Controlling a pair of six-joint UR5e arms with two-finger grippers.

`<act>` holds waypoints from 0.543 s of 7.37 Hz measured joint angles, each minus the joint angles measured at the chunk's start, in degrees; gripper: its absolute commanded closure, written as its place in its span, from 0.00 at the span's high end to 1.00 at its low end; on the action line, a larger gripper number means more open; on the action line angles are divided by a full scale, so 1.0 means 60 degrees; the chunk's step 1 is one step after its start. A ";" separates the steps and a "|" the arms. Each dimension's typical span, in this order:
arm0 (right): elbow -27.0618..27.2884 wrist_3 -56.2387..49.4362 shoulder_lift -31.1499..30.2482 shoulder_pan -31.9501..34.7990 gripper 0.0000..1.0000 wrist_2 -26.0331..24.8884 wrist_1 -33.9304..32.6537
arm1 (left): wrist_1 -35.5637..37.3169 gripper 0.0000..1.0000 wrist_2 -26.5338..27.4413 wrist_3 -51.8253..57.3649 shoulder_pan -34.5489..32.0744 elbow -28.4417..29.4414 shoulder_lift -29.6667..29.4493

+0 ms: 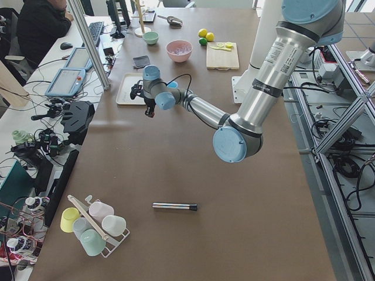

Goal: Mash ice and strawberries in cup
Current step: 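Carry the strawberry with the left gripper over the light-blue cup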

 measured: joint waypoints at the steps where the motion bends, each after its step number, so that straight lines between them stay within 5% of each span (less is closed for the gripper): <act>1: 0.0046 0.0000 0.0000 0.0000 1.00 0.0007 -0.0006 | 0.0205 0.32 0.0671 -0.1097 0.0679 -0.0269 -0.0478; 4: 0.0093 0.0000 -0.0009 0.0009 0.99 0.0048 -0.0011 | 0.1809 0.32 0.2173 -0.3086 0.2181 -0.0481 -0.2121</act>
